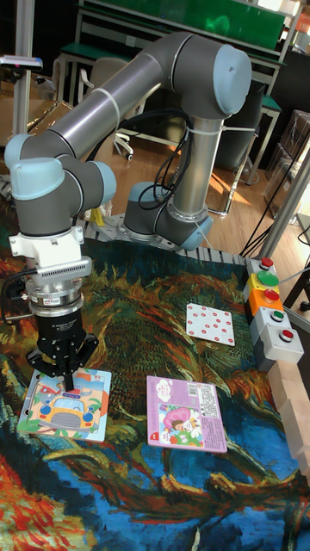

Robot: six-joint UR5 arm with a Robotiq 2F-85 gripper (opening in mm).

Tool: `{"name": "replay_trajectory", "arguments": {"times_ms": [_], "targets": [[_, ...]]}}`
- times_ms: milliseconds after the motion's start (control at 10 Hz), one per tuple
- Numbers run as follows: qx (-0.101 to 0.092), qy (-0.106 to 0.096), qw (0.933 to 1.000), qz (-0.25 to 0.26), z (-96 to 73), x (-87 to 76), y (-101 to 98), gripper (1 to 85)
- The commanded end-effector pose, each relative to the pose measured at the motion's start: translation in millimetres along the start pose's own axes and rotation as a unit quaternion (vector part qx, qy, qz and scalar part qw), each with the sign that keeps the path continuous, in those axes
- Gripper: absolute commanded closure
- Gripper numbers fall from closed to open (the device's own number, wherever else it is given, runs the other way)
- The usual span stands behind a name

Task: Assemble one piece of a puzzle

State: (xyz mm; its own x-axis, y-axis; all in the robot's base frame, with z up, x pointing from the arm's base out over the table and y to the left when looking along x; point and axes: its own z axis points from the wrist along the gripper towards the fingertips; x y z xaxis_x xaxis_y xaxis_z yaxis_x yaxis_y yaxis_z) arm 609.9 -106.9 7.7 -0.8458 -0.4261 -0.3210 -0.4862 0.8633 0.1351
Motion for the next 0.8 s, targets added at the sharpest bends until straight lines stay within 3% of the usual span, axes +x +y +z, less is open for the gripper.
{"name": "replay_trajectory", "arguments": {"times_ms": [0, 700], "targets": [[-0.003, -0.006, 1.0, 0.002, -2.9, 4.3, -1.4, 84.3], [-0.005, -0.008, 1.0, 0.002, -3.3, 8.0, -1.6, 84.3]]}}
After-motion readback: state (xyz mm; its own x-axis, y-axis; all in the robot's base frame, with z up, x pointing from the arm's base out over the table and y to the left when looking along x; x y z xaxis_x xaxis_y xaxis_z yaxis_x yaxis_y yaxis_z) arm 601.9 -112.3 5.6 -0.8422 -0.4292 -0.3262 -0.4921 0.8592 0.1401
